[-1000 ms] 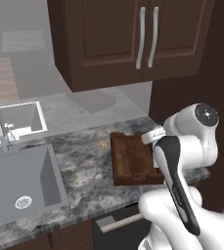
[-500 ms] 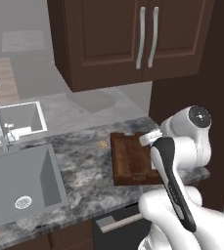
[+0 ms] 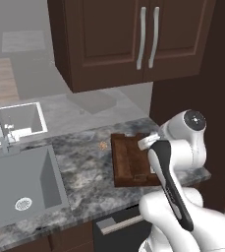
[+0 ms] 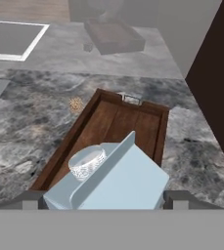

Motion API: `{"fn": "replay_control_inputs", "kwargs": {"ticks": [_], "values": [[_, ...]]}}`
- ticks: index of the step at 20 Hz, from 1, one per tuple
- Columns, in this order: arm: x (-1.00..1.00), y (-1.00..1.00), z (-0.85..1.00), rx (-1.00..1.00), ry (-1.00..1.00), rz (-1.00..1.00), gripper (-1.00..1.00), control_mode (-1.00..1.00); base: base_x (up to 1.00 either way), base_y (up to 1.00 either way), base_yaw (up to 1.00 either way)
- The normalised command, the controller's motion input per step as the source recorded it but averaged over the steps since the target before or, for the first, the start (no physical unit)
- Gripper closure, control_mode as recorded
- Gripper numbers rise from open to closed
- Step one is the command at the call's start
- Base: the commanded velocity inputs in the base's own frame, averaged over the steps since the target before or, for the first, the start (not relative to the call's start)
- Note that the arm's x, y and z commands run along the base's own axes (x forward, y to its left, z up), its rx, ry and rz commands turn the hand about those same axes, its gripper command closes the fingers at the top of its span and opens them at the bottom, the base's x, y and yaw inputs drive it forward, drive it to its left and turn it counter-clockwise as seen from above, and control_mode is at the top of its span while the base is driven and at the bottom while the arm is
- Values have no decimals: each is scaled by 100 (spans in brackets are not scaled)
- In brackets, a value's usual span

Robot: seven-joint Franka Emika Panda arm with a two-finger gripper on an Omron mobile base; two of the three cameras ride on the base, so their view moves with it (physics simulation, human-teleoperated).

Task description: Take out the milk from the fridge and place it on the tray on the counter. Then take the sugar cube near the tray and place it in the tray.

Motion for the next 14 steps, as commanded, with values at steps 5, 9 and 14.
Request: {"fn": "replay_control_inputs", "kwargs": {"ticks": [5, 9, 14], "values": [[19, 0, -12, 0, -1, 0, 100, -100, 0, 0, 0], [36, 0, -6, 0, -2, 0, 100, -100, 0, 0, 0], [38, 0, -6, 0, -2, 0, 100, -100, 0, 0, 0]]}}
